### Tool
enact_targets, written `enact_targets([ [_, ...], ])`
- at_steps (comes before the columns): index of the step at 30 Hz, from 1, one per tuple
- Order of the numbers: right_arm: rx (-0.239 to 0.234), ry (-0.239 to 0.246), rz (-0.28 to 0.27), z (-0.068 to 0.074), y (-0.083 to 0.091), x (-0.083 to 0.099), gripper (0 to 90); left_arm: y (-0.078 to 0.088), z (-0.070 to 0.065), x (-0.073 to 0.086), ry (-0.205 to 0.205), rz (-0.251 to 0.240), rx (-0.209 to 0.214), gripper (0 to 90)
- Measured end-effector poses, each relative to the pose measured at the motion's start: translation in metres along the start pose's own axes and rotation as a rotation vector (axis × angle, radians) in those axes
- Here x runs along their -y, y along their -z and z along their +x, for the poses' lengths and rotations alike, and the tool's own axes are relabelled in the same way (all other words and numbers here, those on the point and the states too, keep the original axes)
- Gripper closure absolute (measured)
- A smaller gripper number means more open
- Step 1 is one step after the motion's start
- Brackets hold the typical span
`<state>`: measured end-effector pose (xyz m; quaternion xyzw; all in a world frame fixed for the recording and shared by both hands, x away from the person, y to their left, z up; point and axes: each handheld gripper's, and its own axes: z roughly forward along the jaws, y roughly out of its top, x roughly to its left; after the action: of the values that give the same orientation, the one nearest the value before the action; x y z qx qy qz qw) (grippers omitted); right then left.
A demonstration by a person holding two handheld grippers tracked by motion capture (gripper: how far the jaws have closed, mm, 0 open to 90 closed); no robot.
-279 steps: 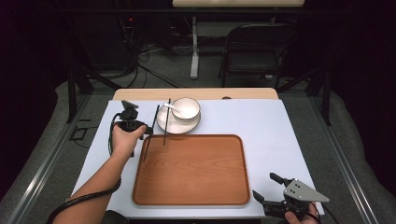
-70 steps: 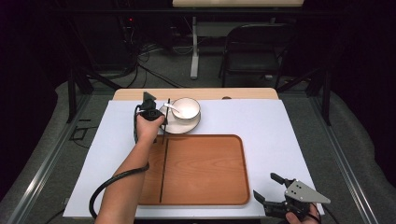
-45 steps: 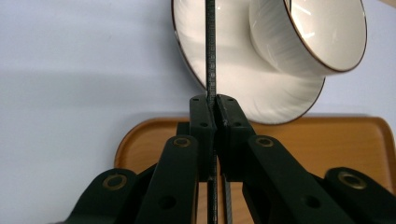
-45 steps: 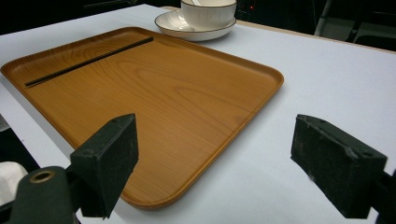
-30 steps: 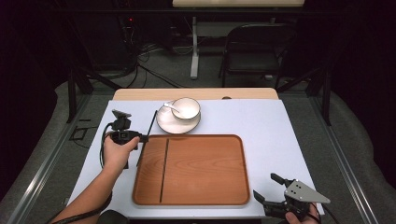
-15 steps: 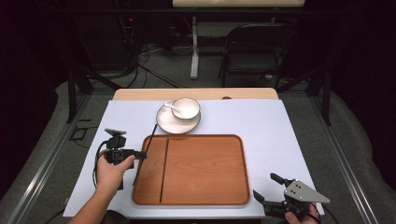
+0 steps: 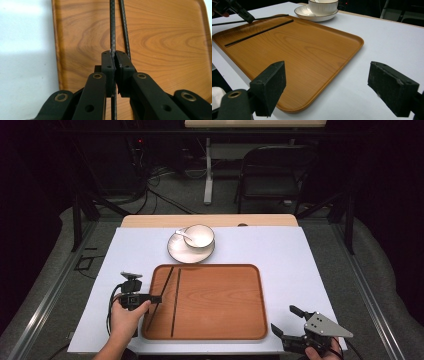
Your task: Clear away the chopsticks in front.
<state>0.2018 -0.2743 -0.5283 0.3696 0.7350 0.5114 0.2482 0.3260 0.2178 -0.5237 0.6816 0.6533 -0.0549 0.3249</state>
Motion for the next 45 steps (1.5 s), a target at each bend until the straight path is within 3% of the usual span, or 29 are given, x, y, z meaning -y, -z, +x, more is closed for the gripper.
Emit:
enact_targets([
  [9, 0.0, 0.001, 0.001, 0.0, 0.0, 0.0, 14.7, -0.01, -0.006, 0.003, -0.019, -0.002, -0.038, 85.7],
  [23, -0.001, 0.002, 0.002, 0.0, 0.001, 0.0, 14.7, -0.017, -0.006, 0.0, -0.011, 0.013, -0.055, 85.3],
  [31, -0.001, 0.002, 0.0, 0.0, 0.0, 0.0, 14.7, -0.022, -0.006, 0.001, -0.011, 0.032, -0.057, 84.7],
  [45, -0.001, 0.002, 0.0, 0.0, 0.0, 0.0, 14.7, -0.014, -0.005, 0.0, -0.01, 0.002, -0.035, 80.9],
])
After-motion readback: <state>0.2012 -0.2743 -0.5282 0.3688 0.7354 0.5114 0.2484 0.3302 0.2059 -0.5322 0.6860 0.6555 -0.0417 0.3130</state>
